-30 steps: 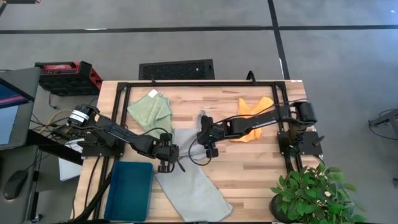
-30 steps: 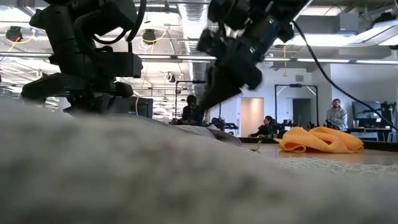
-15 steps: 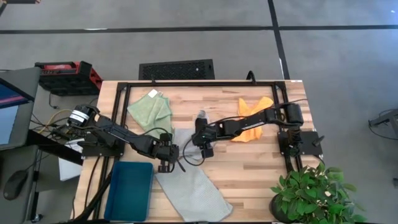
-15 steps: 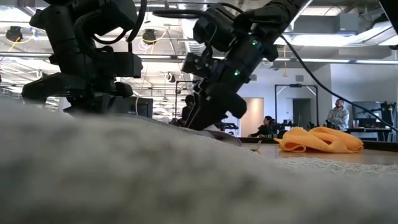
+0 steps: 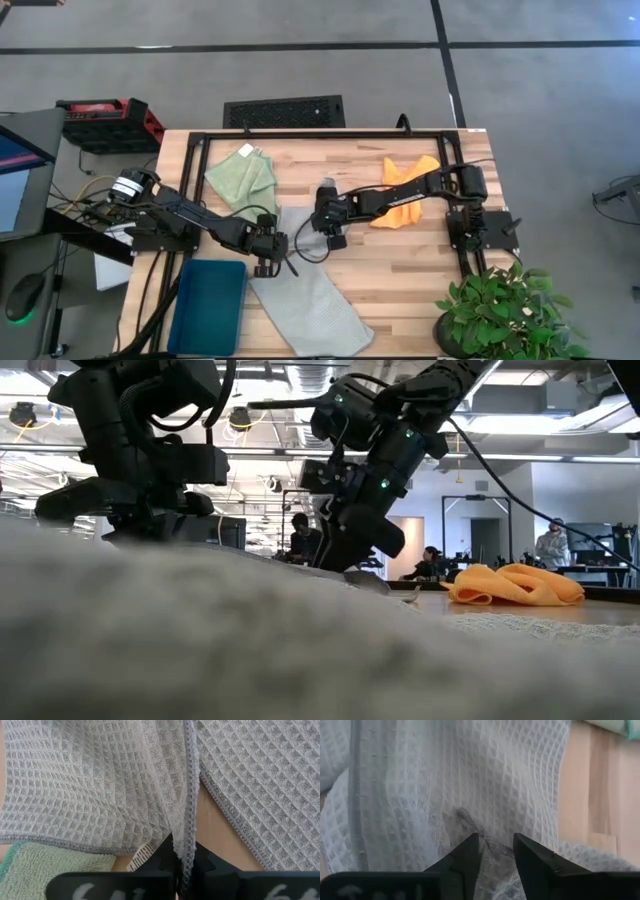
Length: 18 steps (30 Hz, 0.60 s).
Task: Fold microfiber towels
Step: Fold the top gray microfiber towel
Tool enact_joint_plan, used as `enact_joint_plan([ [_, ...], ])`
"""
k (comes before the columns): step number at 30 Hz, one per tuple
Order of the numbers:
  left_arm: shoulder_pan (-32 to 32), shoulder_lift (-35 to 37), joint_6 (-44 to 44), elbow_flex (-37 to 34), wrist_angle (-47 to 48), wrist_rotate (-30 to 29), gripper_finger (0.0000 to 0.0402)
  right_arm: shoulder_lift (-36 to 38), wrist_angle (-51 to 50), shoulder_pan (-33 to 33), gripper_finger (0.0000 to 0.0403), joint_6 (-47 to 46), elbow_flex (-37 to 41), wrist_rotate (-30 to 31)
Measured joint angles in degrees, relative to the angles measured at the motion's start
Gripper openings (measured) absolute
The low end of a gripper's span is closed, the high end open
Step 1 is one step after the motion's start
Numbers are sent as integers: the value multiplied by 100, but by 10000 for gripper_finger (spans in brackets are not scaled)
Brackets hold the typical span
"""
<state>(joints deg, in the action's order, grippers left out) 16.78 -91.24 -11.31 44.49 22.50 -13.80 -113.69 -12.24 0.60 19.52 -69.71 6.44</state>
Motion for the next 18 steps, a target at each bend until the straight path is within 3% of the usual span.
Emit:
enact_joint_plan([
  [8, 0, 0, -2, 0, 0, 0, 0, 50, -191, 7, 12, -148, 0, 278],
  [18, 4, 301, -362, 0, 97, -304, 0, 490, -473, 100, 4, -173, 9, 297],
])
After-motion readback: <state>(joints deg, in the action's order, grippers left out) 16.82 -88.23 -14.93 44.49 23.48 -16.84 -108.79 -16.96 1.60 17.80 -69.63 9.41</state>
